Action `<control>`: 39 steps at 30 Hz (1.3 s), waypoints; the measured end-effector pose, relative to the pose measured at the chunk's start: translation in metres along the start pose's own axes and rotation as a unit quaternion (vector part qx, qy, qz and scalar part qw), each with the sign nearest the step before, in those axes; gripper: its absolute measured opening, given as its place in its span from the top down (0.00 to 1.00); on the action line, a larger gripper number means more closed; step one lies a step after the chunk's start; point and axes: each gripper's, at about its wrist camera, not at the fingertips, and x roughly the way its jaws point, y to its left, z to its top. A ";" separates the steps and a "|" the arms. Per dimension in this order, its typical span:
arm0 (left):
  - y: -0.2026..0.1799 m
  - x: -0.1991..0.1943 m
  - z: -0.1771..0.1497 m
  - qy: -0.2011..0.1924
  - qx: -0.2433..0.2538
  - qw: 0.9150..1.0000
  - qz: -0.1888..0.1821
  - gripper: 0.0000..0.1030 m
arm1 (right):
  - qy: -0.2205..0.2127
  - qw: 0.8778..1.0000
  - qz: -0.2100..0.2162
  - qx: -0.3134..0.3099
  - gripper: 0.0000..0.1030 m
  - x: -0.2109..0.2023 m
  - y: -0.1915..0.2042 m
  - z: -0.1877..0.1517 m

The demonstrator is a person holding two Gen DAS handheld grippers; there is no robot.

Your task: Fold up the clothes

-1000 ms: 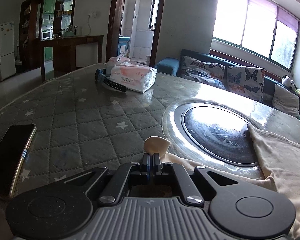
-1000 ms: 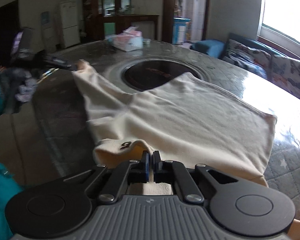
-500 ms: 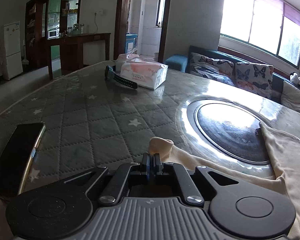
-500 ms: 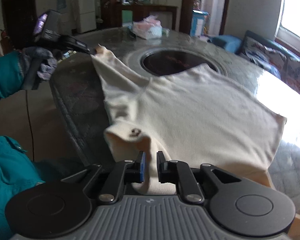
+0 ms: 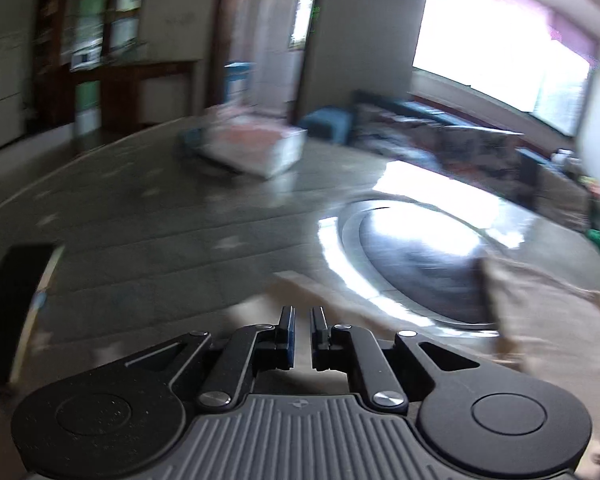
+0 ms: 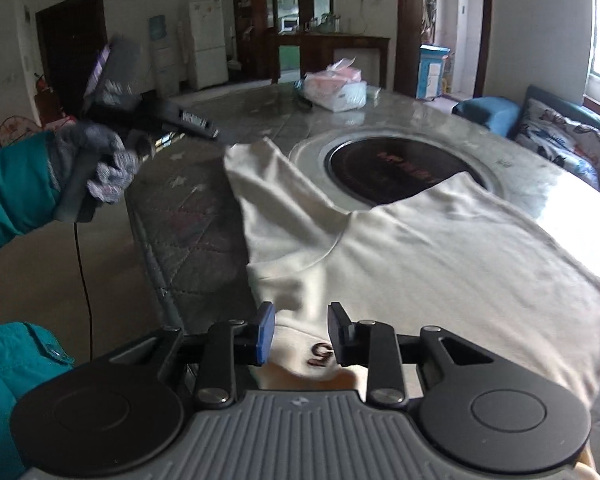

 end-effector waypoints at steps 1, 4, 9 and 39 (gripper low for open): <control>-0.010 -0.001 -0.001 0.001 0.008 1.000 -0.019 0.92 | 0.005 1.000 0.002 -0.001 0.72 0.004 0.001 -0.001; -0.040 0.002 -0.006 0.010 0.034 0.997 -0.066 0.92 | 0.018 1.000 0.007 0.002 0.71 0.014 0.003 -0.005; -0.079 0.016 -0.026 0.035 0.076 0.991 -0.108 0.92 | 0.012 1.000 0.002 0.012 0.70 0.010 0.005 -0.009; -0.183 0.012 -0.039 0.050 0.161 0.963 -0.212 0.86 | -0.031 0.908 -0.308 0.282 0.63 -0.087 -0.136 -0.094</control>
